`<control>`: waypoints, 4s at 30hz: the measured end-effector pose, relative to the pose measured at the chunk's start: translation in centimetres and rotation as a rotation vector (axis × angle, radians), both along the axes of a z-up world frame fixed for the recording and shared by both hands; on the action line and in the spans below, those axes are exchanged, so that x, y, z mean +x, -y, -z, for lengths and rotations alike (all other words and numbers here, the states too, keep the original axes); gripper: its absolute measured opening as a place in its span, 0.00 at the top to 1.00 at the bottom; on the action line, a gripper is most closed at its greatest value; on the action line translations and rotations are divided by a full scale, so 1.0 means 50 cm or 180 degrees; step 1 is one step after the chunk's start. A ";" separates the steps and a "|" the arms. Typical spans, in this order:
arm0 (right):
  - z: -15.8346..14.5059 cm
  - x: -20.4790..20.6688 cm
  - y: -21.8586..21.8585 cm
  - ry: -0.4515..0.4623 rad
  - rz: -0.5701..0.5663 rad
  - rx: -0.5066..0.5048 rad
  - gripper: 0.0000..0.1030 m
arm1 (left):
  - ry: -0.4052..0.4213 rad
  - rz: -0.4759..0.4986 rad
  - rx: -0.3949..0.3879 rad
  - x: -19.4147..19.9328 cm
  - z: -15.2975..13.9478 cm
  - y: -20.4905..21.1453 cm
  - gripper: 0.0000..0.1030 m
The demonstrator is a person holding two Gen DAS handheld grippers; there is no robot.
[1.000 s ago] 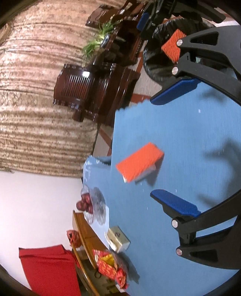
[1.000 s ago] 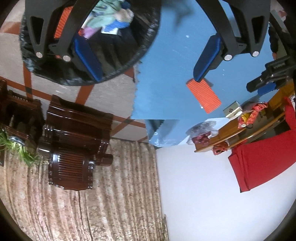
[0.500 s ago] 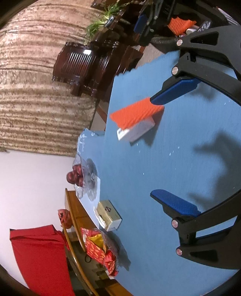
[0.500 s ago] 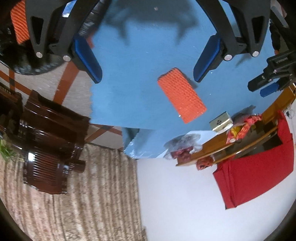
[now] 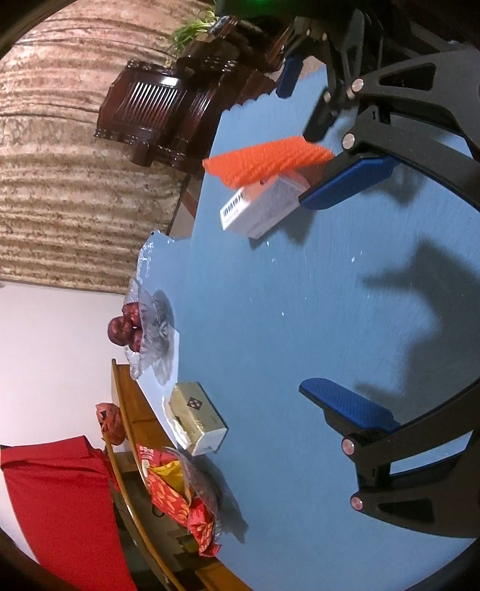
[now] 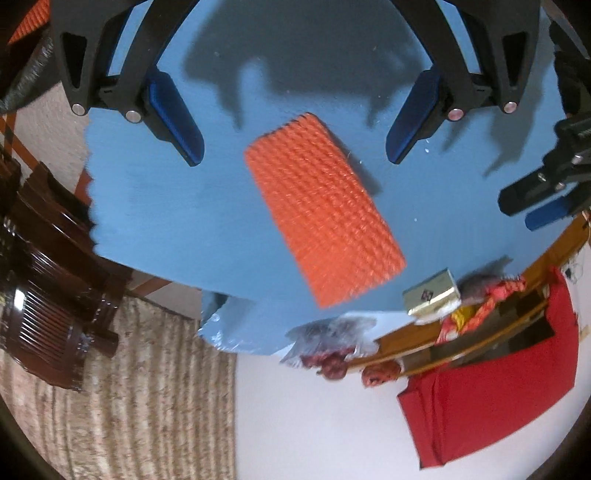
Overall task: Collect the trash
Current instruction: 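Return to the table and grasp the second orange mesh sleeve with the right tool, then grasp the white alcohol-pad box with the left tool while the right tool holds the sleeve, then carry box and orange sleeve over the bin and open both tools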
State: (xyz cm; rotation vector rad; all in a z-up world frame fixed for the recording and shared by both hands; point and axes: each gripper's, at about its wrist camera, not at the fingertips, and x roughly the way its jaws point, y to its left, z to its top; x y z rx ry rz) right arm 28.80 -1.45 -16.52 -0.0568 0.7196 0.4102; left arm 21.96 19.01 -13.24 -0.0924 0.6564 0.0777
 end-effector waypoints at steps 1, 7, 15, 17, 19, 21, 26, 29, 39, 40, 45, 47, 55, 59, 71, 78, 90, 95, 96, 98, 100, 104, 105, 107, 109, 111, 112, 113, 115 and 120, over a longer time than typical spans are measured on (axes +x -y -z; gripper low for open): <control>0.008 0.007 -0.009 -0.0019 -0.0023 -0.0023 0.06 | -0.0013 -0.0008 -0.0004 0.004 0.005 -0.004 0.13; 0.033 0.033 -0.035 -0.0079 -0.0143 -0.0082 0.13 | -0.0066 -0.0036 -0.0028 0.014 0.027 -0.013 0.13; 0.037 0.043 -0.028 -0.0198 -0.0305 -0.0019 0.63 | -0.0090 -0.0042 -0.0069 0.016 0.035 -0.010 0.13; 0.035 0.042 -0.025 -0.0232 -0.0345 -0.0001 0.71 | -0.0082 -0.0028 -0.0070 0.016 0.033 -0.004 0.13; 0.030 0.041 -0.021 -0.0253 -0.0365 0.0023 0.80 | -0.0076 -0.0014 -0.0066 0.016 0.030 0.003 0.13; 0.025 0.038 -0.016 -0.0239 -0.0366 0.0031 0.87 | -0.0075 0.0004 -0.0071 0.017 0.028 0.010 0.13; 0.002 0.036 0.013 -0.0187 -0.0253 0.0088 0.88 | -0.0074 0.0071 -0.0063 0.025 0.025 0.034 0.13; -0.013 0.039 0.038 -0.0141 -0.0155 0.0118 0.88 | -0.0071 0.0122 -0.0071 0.036 0.024 0.052 0.13; -0.005 0.072 0.115 -0.0222 0.0165 0.0124 0.88 | -0.0044 0.0345 -0.0028 0.096 0.027 0.143 0.13; -0.001 0.075 0.122 -0.0232 0.0192 0.0125 0.88 | -0.0051 0.0353 -0.0026 0.101 0.029 0.148 0.13; 0.010 0.079 0.149 -0.0250 0.0292 0.0134 0.88 | -0.0091 0.0380 -0.0030 0.141 0.045 0.179 0.13; 0.013 0.081 0.156 -0.0258 0.0321 0.0149 0.88 | -0.0106 0.0377 -0.0004 0.156 0.051 0.190 0.13; 0.022 0.082 0.172 -0.0270 0.0366 0.0173 0.88 | -0.0167 0.0282 0.0069 0.214 0.080 0.218 0.13; 0.024 0.081 0.174 -0.0273 0.0375 0.0196 0.88 | -0.0198 0.0226 0.0046 0.229 0.091 0.220 0.13; 0.017 0.071 0.170 -0.0284 0.0351 0.0226 0.88 | -0.0350 0.0306 -0.0191 0.225 0.097 0.198 0.71; 0.000 0.053 0.163 -0.0258 0.0331 0.0255 0.88 | -0.0258 0.0386 -0.0261 0.174 0.066 0.194 0.72; -0.050 -0.012 0.157 -0.0188 0.0288 0.0335 0.88 | -0.0110 0.0412 -0.0198 0.069 -0.009 0.194 0.72; -0.080 -0.062 0.165 -0.0120 0.0300 0.0388 0.88 | -0.0055 0.0446 -0.0221 0.016 -0.041 0.204 0.72; -0.087 -0.072 0.169 -0.0105 0.0310 0.0403 0.88 | -0.0048 0.0450 -0.0223 0.008 -0.044 0.205 0.72; -0.102 -0.094 0.179 -0.0075 0.0334 0.0456 0.88 | -0.0022 0.0466 -0.0237 -0.019 -0.055 0.210 0.72; -0.114 -0.118 0.191 -0.0056 0.0351 0.0486 0.88 | -0.0013 0.0468 -0.0261 -0.042 -0.064 0.212 0.72; -0.132 -0.160 0.210 -0.0021 0.0365 0.0495 0.88 | 0.0006 0.0501 -0.0260 -0.088 -0.080 0.223 0.72; -0.136 -0.174 0.216 -0.0014 0.0364 0.0492 0.88 | 0.0005 0.0513 -0.0260 -0.098 -0.082 0.226 0.72; -0.142 -0.198 0.228 -0.0005 0.0370 0.0489 0.88 | 0.0012 0.0566 -0.0253 -0.122 -0.090 0.237 0.72; -0.150 -0.226 0.242 0.0020 0.0379 0.0482 0.88 | 0.0022 0.0612 -0.0246 -0.142 -0.096 0.246 0.72; -0.156 -0.247 0.253 0.0050 0.0401 0.0456 0.88 | 0.0030 0.0665 -0.0237 -0.161 -0.103 0.262 0.72; -0.159 -0.259 0.261 0.0063 0.0421 0.0451 0.88 | 0.0039 0.0691 -0.0233 -0.171 -0.107 0.270 0.72; -0.161 -0.269 0.269 0.0070 0.0435 0.0446 0.88 | 0.0051 0.0724 -0.0215 -0.180 -0.111 0.282 0.72; -0.166 -0.287 0.286 0.0093 0.0475 0.0424 0.88 | 0.0078 0.0762 -0.0200 -0.193 -0.117 0.301 0.72; -0.179 -0.339 0.355 0.0148 0.0657 0.0412 0.88 | 0.0083 0.0954 -0.0221 -0.214 -0.127 0.362 0.71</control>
